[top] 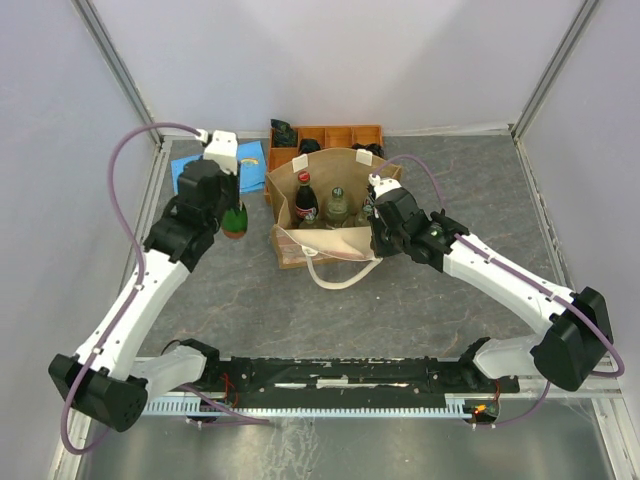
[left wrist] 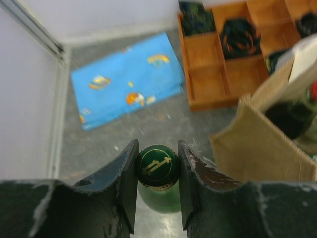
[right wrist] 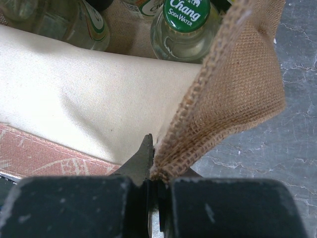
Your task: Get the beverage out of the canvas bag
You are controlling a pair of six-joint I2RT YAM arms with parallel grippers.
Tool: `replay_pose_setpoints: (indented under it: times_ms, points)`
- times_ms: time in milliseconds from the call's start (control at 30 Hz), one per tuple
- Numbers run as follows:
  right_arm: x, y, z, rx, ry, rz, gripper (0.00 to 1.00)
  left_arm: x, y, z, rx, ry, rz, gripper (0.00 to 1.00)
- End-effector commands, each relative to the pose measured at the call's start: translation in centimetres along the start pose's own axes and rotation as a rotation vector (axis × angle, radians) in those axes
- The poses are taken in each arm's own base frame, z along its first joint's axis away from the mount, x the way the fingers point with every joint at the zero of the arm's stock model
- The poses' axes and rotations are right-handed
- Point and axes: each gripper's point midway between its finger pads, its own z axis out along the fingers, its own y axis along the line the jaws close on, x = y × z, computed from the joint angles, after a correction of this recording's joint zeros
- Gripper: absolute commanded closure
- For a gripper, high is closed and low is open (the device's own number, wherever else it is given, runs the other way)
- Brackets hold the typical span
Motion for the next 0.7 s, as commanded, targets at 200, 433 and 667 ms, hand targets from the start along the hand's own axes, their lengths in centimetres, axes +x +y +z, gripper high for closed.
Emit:
replay_pose_setpoints:
  times_ms: [200,433,667]
  points:
    - [-2.0,1.4,-0.8,-0.065,-0.070,0.005,1.00,-2.4,-0.3,0.4,-0.009,-0.312,-0.252,0.97]
    - [-2.2,1.3,-0.9,-0.058,-0.081,0.012,1.00,0.2,-0.2,2.1,-0.061,-0.334,-0.311,0.97]
    - [-2.3,1.2,-1.1,-0.054,-0.085,0.010,1.00,1.4,-1.0,5.3,-0.044,-0.306,-0.303,0.97]
